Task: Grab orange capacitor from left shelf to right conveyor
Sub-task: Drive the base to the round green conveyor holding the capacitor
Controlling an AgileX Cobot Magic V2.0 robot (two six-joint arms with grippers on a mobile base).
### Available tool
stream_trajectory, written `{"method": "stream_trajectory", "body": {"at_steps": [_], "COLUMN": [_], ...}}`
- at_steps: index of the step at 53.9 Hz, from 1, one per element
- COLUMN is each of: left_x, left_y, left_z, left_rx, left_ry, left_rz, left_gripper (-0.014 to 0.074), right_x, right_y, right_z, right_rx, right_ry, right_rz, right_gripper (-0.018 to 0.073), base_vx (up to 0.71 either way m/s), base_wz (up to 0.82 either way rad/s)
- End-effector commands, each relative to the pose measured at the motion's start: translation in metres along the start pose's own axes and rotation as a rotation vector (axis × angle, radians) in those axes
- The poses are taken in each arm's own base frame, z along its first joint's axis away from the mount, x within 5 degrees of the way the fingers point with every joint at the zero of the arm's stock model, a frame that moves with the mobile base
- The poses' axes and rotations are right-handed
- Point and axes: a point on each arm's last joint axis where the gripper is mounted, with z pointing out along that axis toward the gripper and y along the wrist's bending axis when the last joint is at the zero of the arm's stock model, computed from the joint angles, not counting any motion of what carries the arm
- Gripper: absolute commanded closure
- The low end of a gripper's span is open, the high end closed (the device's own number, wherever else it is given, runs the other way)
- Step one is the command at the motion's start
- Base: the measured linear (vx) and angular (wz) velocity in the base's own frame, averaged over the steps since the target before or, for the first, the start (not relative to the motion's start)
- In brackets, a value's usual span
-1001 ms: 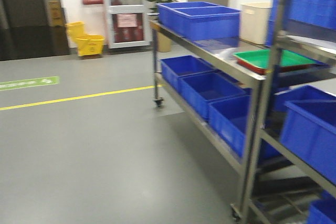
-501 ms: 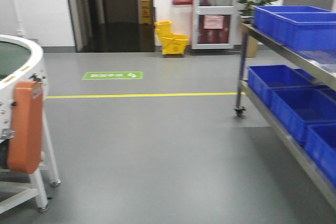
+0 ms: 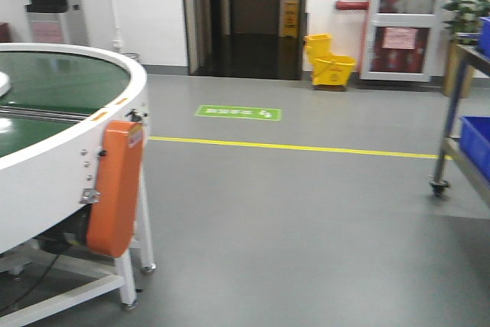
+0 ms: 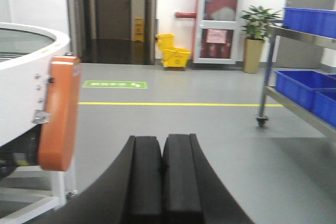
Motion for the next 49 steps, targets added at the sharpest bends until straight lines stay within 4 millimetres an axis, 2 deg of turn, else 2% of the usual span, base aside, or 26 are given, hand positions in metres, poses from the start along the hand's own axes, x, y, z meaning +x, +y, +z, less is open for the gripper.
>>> {"method": "stream_trajectory", "body": {"at_steps": [1,33,49], "left_x": [-0.0177,-0.0177,-0.0177], "left_y": [-0.002,-0.002,-0.002], "left_z": [-0.0024,-0.0024,-0.0024], "left_rx": [0.017,0.017,0.017], "left_ry": [-0.116,-0.116,-0.116], "left_rz": [-0.011,-0.011,-0.011], "left_gripper": [0.0603,0.0603,0.0603], "right_x": [-0.0142,-0.0142,-0.0142], "right_y": [-0.0009,-0.001,-0.001], "right_z": [0.0007,0.0007,0.0007], "right_rx": [0.009,0.009,0.009], "right_ry": [-0.088,-0.088,-0.088], "right_rz": [-0.006,-0.007,-0.007], "right_gripper": [0.0567,0.0567,0.0567], "base_vx": [0.27,0.31,0.39], "base_wz": [0.46,0.63,0.42]}}
